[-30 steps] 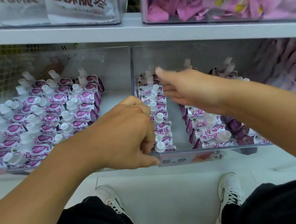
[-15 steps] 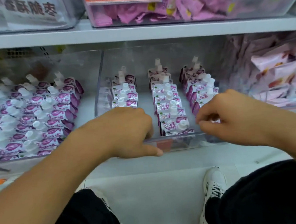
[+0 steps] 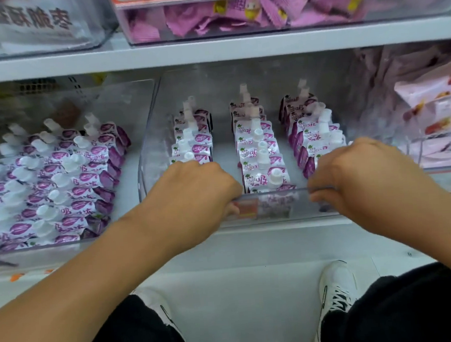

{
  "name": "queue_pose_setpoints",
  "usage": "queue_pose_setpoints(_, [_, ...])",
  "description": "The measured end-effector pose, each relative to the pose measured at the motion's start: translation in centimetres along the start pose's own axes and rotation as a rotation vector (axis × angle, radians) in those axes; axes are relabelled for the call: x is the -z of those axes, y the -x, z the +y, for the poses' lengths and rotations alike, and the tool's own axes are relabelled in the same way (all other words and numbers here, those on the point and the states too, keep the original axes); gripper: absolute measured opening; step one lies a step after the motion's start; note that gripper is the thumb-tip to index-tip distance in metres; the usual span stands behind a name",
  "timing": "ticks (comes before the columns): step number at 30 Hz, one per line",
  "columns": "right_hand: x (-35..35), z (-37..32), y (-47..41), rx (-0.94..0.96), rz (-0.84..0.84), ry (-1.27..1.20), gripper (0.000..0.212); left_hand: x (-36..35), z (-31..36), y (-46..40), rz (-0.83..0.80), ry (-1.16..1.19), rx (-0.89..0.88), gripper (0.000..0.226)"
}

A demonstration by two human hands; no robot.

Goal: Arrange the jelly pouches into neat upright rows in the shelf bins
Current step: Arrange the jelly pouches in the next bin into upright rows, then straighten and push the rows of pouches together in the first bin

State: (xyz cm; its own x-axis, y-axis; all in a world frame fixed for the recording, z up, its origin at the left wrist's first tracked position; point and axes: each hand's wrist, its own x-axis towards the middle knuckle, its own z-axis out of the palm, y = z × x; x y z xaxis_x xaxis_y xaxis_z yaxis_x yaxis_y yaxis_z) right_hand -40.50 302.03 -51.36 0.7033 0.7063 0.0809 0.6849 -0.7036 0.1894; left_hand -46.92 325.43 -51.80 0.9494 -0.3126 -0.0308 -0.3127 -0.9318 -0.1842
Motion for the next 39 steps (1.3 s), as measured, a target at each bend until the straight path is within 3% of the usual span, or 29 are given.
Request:
queue_pose_setpoints(17, [-2.4, 0.4, -2.3, -0.091, 0.003, 0.063, 0.016, -2.2, -1.1, -2.4, 0.062, -0.074, 0.058, 0.027])
queue_pose_setpoints(20, [-1.2, -0.5, -1.5, -0.111, 0.008, 0.099, 0.013, -1.7, -0.7, -1.2, 0.131, -0.074, 0.011, 0.028])
queue_pose_setpoints(22, [0.5, -1.8, -0.5, -0.062, 0.117, 0.074, 0.014, -0.8, -0.4, 1.9, 0.224, 0.036, -0.006, 0.035])
queue_pose_setpoints(24, [2.7, -4.3, 0.7, -0.009, 0.276, -0.170, 0.018, 0.1, -0.9, 6.6, 0.289, 0.217, 0.095, 0.035])
queue_pose_setpoints(25, [3.6, -6.0, 1.0, 0.030, 0.285, -0.305, 0.017, 0.7, -1.7, 9.2, 0.252, 0.260, 0.181, 0.033])
queue_pose_setpoints(28, [4.5, -11.0, -0.3, 0.252, 0.075, -0.494, 0.024, 2.2, -6.6, 14.3, -0.118, 0.175, 0.399, 0.032])
queue_pose_setpoints(30, [4.3, -14.3, -2.5, 0.375, 0.018, -0.443, 0.025, 2.7, -9.7, 15.4, -0.208, 0.106, 0.458, 0.032])
queue_pose_setpoints(34, [3.6, -19.8, -7.9, 0.538, 0.140, -0.164, 0.032, 0.0, -12.6, 15.6, -0.127, 0.014, 0.440, 0.037])
queue_pose_setpoints(39, [3.2, -23.1, -11.3, 0.559, -0.065, -0.136, 0.018, -3.8, -15.2, 16.8, 0.080, 0.239, 0.365, 0.044])
